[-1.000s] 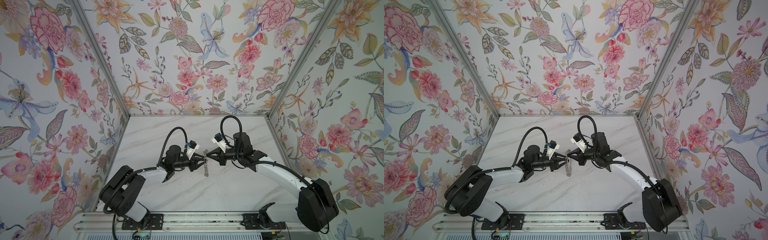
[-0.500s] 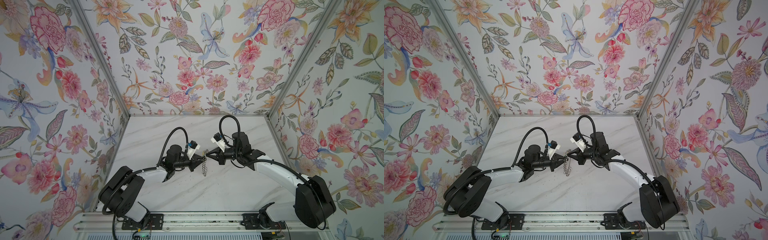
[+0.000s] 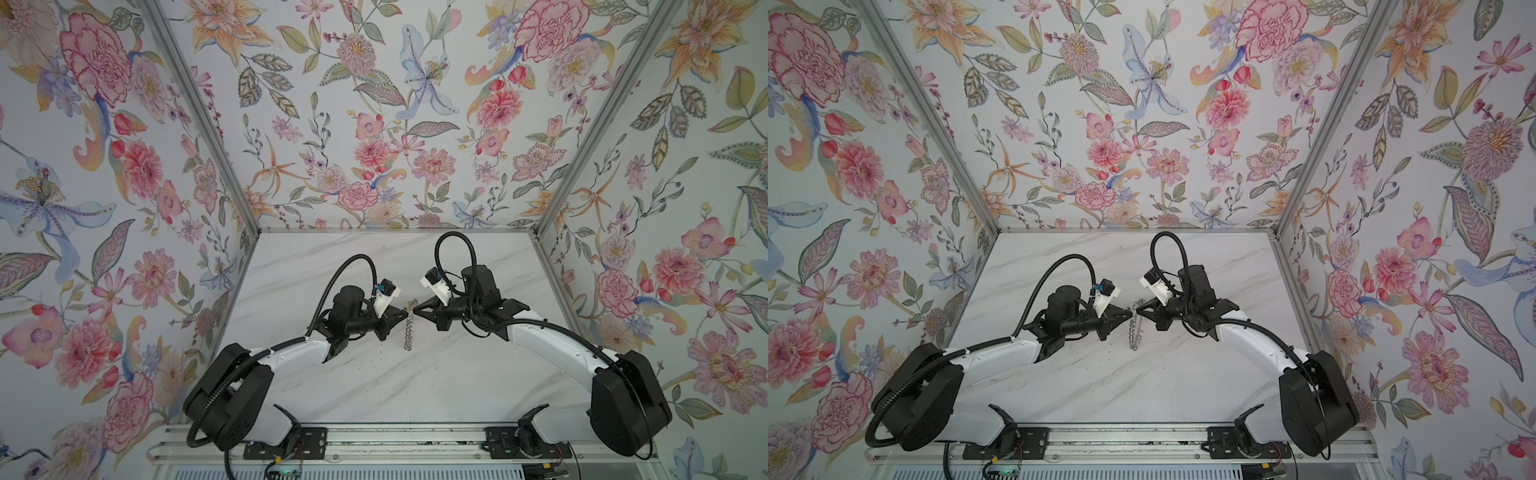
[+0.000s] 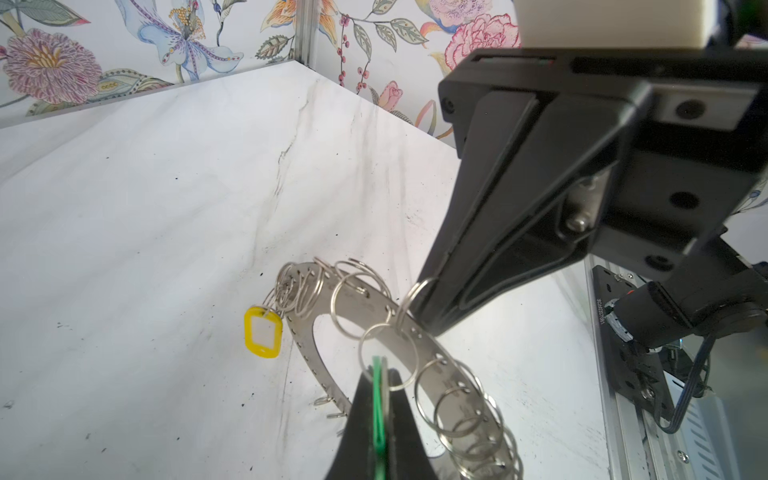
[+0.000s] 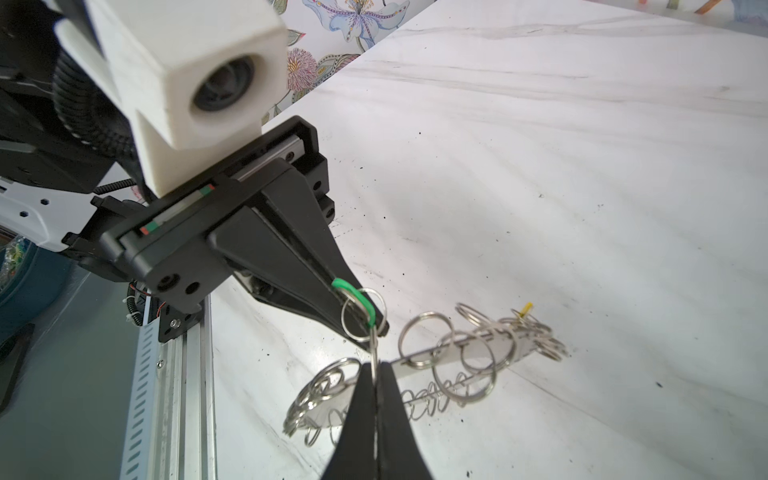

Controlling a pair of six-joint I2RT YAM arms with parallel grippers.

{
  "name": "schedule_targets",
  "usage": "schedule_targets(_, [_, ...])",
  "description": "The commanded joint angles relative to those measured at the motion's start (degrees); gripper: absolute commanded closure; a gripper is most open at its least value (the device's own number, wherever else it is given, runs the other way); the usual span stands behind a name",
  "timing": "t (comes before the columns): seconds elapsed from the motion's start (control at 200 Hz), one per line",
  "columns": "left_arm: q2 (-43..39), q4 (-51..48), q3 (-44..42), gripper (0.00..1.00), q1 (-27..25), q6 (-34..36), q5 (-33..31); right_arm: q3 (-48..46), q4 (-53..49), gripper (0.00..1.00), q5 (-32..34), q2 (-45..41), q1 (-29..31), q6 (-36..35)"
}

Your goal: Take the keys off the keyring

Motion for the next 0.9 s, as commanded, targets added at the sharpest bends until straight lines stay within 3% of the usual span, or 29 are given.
schedule_targets(0.0, [-3.6, -7.1, 1.7, 1.00, 0.7, 4.7, -7.2, 2.1, -3.4, 1.00, 7.4, -0.8, 0.5, -3.0])
schedule_targets(0.31, [-6.9, -7.7, 2.0, 1.00, 0.3, 4.0, -6.7, 0.7, -2.7, 1.00, 28.7, -1.5, 6.2, -5.5])
schedule_targets(0.891, [-8.4, -7.1, 4.8, 1.00, -0.4, 1.5, -0.6, 1.4, -2.4, 1.00, 35.8, 0.6, 12.3, -7.9])
